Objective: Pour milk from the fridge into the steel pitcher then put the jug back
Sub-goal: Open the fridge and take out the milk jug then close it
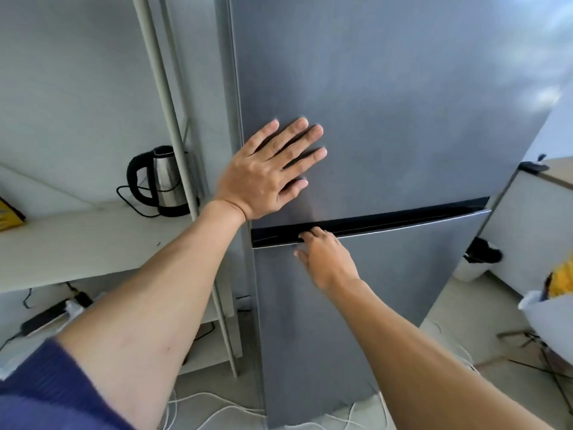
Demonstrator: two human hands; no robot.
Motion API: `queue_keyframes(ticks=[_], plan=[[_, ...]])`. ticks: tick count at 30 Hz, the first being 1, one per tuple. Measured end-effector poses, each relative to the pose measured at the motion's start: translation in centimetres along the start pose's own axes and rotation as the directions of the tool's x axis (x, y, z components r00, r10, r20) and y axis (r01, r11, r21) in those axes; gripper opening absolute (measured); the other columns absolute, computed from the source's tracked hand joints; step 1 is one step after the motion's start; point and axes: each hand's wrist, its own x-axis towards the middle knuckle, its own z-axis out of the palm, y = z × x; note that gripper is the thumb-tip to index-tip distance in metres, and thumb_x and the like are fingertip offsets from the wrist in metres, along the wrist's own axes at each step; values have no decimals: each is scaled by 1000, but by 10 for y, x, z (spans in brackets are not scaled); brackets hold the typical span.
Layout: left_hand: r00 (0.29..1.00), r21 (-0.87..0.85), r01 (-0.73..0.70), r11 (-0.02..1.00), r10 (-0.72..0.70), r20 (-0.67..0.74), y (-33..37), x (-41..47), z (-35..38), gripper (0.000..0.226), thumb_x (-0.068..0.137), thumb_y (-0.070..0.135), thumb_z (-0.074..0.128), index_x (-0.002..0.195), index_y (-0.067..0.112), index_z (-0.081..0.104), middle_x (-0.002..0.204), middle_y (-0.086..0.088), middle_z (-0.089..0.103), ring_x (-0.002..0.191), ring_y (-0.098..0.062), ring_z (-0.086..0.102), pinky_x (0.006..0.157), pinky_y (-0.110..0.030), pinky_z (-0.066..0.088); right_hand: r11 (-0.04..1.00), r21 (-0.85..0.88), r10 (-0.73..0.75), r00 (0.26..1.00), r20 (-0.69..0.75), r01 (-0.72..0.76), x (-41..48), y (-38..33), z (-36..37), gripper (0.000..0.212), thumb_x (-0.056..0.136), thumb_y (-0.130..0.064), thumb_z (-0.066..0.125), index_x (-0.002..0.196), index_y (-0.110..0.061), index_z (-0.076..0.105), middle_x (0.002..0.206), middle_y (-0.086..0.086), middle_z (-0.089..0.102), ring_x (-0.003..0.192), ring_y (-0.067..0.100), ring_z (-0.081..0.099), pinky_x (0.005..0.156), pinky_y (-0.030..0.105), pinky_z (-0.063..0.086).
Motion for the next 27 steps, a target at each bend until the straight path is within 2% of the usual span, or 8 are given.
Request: queue_keyframes(ticks=[6, 12, 16, 19, 21, 22, 24, 27], plan=[[999, -17, 27, 999, -28, -42, 0, -3, 4, 49, 98, 39, 49, 146, 26, 50, 153, -1, 46, 143, -22, 42, 116, -44, 31, 997, -62, 36, 998, -58, -39, -18, -3, -7, 25, 96, -21, 54, 118, -12, 60, 115, 3, 56, 113, 24, 50, 79, 34, 43], [996, -65, 85, 994, -85, 6, 9, -3, -5, 50, 100, 32, 48, 149, 25, 46, 157, -1, 40, 146, -23, 36, 119, -46, 26, 1000, -18, -11, 1000, -5, 11, -74, 13, -31, 24, 92, -21, 60, 115, -16, 64, 112, -1, 58, 108, 21, 54, 85, 33, 45], [970, -176, 227, 958, -208, 123, 37, -1, -17, 54, 94, 24, 52, 147, 17, 48, 161, -7, 31, 150, -30, 26, 122, -55, 11, 896, 388, 159, 972, 172, -215, -107, 30, -68, 26, 78, -44, 74, 93, -23, 73, 96, -10, 68, 91, 7, 62, 78, 18, 46], [948, -270, 290, 918, -238, 209, 59, -8, -24, 39, 89, 23, 55, 125, 12, 64, 157, -12, 38, 149, -34, 28, 121, -59, 11, 818, 481, 227, 945, 237, -317, -125, 43, -92, 40, 79, -61, 64, 79, -21, 71, 80, -8, 72, 79, 5, 65, 74, 23, 47], [957, -387, 225, 894, -129, 258, 80, -11, -30, 27, 90, 23, 49, 105, 14, 70, 136, -12, 62, 135, -33, 50, 114, -55, 31, 760, 542, 326, 932, 159, -358, -143, 57, -104, 44, 83, -61, 60, 88, -17, 64, 79, -4, 73, 79, 9, 66, 75, 28, 48], [943, -460, 223, 859, -70, 325, 89, -13, -34, 30, 90, 26, 43, 96, 15, 70, 117, -10, 71, 118, -32, 63, 101, -49, 44, 718, 580, 388, 913, 125, -385, -149, 63, -107, 46, 83, -61, 59, 96, -17, 60, 79, -5, 73, 83, 10, 68, 81, 31, 51], [851, -523, 308, 795, 16, 525, 110, -8, -49, 47, 89, 36, 26, 93, 18, 69, 92, -3, 74, 90, -29, 70, 75, -39, 52, 658, 617, 465, 877, 119, -432, -161, 76, -115, 58, 82, -65, 57, 113, -17, 52, 86, -7, 71, 90, 12, 70, 94, 40, 50], [706, -472, 379, 796, 81, 704, 144, 5, -69, 43, 91, 37, 27, 99, 23, 67, 100, 1, 73, 94, -27, 68, 72, -41, 54, 705, 527, 443, 875, 196, -475, -174, 90, -134, 79, 80, -66, 59, 136, -13, 40, 99, -4, 66, 90, 14, 70, 97, 39, 49]])
